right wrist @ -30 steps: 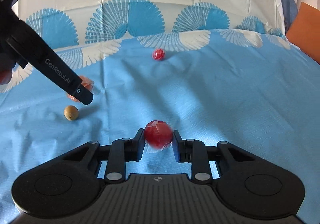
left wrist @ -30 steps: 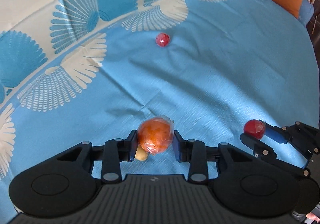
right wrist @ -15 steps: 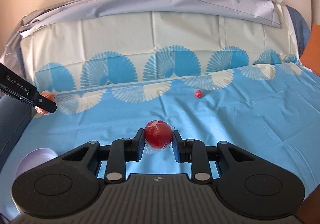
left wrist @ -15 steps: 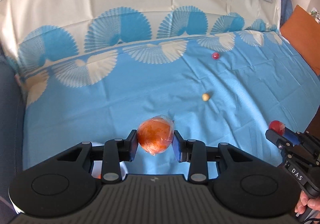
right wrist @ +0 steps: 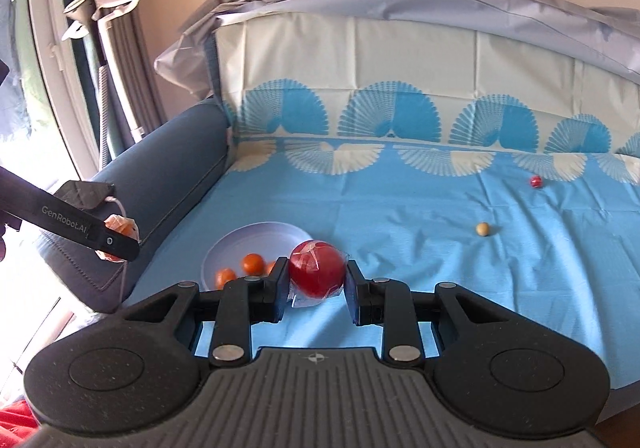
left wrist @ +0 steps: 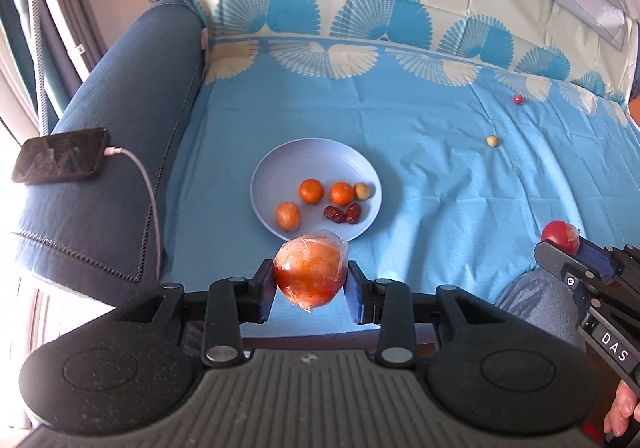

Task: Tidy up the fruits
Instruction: 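Carry both wrapped fruits over the plate and open both tools to release them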

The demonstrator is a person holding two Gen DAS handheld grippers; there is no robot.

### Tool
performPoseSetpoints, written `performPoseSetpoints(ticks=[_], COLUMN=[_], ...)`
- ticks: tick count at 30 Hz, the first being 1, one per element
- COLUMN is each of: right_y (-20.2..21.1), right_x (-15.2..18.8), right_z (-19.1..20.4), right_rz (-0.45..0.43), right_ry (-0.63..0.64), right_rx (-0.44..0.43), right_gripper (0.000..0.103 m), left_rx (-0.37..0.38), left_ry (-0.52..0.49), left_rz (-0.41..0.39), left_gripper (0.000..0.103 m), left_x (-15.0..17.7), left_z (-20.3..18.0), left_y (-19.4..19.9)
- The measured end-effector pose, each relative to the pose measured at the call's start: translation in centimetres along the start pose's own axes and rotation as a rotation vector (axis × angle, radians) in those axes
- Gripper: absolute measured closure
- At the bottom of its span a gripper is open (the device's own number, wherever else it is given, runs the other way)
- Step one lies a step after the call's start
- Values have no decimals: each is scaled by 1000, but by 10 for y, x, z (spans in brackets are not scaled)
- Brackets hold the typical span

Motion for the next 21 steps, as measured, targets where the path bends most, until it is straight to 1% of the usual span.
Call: performPoseSetpoints(ticks=[4,7,14,21], right_y=[4,7,11,5], right_x=[5,5,0,0], right_z=[32,49,65,72], right_rz=[16,21,23,44], right_ry=[39,81,128,149], right_rx=[-39,-46,-25,-19], right_gripper=[73,73,73,73], left_rx=[-16,-17,-35,-30], left_ry=[29,48,74,78], left_rz=[-7,-16,-29,-20], left_gripper=[63,63,63,63], left_x=[17,23,27,30], left_z=[19,29,47,50], left_y=[9,13,16,11])
Point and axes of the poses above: each gripper's, at about its wrist camera, not at the fingertips, and y roughly against the way its jaws point, z to its left, x to its underside, the point moved 7 cm from there along -y, roughly the way its jaws point, and after that the axes turned 5 degrees about y, right-handed, at the moved point
